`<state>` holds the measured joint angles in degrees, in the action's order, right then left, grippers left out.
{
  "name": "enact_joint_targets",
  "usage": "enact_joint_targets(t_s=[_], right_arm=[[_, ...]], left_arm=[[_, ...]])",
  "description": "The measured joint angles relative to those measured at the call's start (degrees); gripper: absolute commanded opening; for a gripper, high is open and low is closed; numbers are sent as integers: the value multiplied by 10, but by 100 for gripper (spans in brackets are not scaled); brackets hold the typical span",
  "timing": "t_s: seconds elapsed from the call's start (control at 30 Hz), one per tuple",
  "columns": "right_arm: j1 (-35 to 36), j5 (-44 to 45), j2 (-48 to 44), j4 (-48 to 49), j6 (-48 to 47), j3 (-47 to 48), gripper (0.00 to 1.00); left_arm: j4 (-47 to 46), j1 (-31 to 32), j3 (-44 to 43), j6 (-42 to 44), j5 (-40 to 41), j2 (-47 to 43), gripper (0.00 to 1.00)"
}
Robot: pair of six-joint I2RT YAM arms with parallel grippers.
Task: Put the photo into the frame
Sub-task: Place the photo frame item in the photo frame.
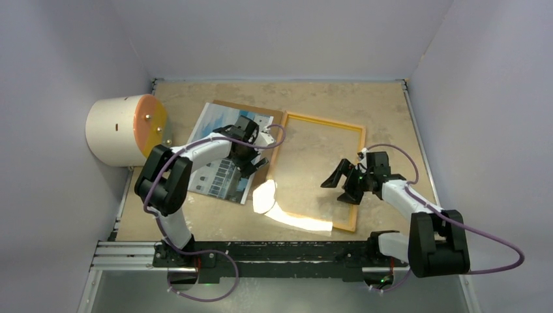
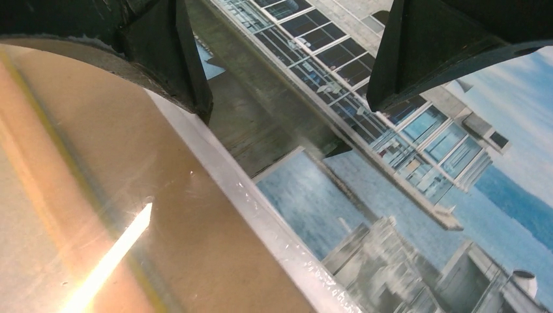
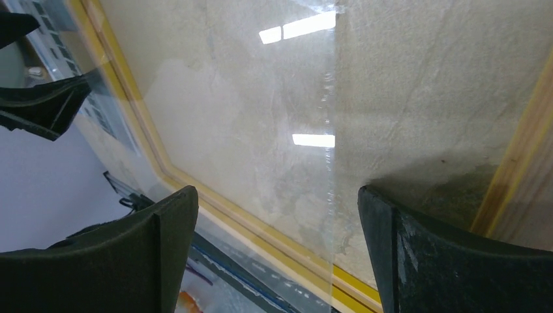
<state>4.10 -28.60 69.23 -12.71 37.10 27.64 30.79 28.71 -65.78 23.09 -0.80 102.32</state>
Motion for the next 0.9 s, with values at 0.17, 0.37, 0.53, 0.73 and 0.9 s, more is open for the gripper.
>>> enact_joint_targets(t_s=[0.17, 0.37, 0.53, 0.73, 0.9], right_arm=[[0, -42, 12, 51, 22, -19, 94], [-5, -76, 19, 97, 48, -36, 90], [-2, -120, 32, 162, 84, -62, 82], [-2, -152, -2, 201, 132, -86, 72], [-2, -176, -42, 242, 157, -86, 56]], left_arm=[[2, 15, -7, 0, -4, 6, 100], [8, 16, -13, 2, 1, 10, 100], [9, 20, -15, 3, 2, 11, 100], [17, 25, -26, 5, 1, 19, 100], [19, 27, -29, 5, 1, 20, 100]])
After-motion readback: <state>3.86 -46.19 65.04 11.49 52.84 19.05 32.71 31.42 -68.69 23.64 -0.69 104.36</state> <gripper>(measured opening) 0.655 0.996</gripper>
